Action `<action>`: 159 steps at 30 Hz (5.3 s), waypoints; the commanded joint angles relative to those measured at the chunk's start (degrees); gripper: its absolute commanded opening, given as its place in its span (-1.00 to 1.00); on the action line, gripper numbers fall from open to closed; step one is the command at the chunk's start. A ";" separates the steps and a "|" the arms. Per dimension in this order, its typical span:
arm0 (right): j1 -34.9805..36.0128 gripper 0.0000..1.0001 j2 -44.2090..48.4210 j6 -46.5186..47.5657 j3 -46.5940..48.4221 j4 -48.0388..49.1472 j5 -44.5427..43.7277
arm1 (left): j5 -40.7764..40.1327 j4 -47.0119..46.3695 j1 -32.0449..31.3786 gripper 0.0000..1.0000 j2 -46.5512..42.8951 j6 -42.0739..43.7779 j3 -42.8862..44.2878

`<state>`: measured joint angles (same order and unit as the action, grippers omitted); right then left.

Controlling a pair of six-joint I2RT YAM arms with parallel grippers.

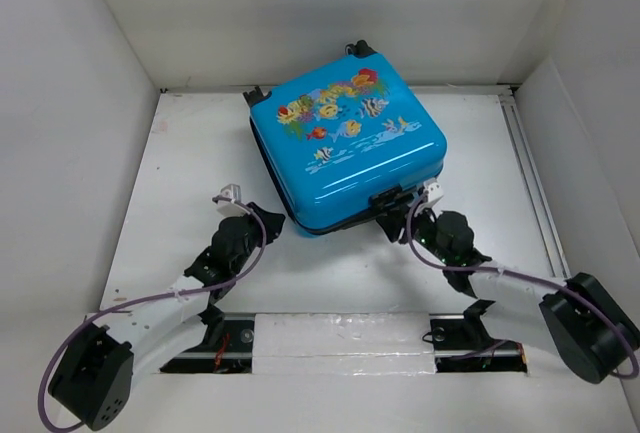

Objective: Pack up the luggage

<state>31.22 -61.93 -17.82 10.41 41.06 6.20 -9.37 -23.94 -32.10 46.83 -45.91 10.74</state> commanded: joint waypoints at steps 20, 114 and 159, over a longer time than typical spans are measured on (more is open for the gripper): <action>1.30 -0.12 1.12 3.60 2.86 13.33 -9.72 | 1.81 -4.71 0.28 -0.60 1.16 1.70 0.16; -10.48 -0.27 -13.55 5.54 16.39 -3.64 20.08 | 0.40 -10.16 -2.18 -0.64 11.71 2.84 7.36; 40.58 -1.00 -11.03 -8.53 10.60 -2.30 -16.74 | -9.73 -6.30 2.71 1.00 8.35 -5.05 21.40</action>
<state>65.95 -75.11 -21.47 23.59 37.15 -24.60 -20.78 -26.98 -35.18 53.47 -46.96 27.27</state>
